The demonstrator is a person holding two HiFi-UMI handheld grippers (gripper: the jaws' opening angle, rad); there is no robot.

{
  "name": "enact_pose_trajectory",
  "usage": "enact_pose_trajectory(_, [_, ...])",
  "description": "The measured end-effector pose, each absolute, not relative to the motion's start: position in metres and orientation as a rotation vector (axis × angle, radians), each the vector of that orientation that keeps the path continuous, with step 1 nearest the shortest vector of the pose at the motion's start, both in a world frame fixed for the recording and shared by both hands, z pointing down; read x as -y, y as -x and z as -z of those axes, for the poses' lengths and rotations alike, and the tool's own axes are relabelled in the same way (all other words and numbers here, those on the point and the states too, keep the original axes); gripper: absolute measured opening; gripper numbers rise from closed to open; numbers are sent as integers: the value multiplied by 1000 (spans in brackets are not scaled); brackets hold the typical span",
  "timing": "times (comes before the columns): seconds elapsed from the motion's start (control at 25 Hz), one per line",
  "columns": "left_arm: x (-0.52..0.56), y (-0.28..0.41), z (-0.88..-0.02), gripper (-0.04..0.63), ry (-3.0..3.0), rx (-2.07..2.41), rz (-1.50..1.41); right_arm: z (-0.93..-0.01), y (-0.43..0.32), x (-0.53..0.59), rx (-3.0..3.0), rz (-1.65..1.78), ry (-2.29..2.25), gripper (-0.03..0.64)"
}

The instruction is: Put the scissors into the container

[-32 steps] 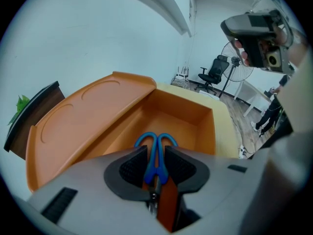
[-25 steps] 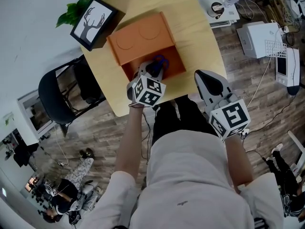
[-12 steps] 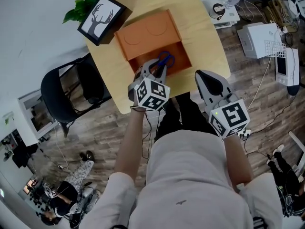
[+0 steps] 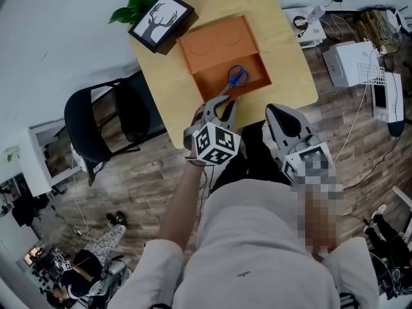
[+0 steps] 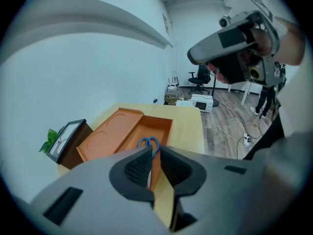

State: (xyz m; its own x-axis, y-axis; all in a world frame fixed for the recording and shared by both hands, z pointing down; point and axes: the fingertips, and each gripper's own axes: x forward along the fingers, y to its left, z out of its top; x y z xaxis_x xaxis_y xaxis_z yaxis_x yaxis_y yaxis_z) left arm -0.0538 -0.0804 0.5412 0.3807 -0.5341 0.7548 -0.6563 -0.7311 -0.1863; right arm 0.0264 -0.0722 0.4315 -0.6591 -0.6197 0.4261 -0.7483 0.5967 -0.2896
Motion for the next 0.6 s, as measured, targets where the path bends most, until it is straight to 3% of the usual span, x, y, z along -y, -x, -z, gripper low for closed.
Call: enact_pose_trajectory(0.6, [-14, 100, -484, 11, -2530, 1213, -1087, -394, -3, -3, 2564, -487, -1223, -2])
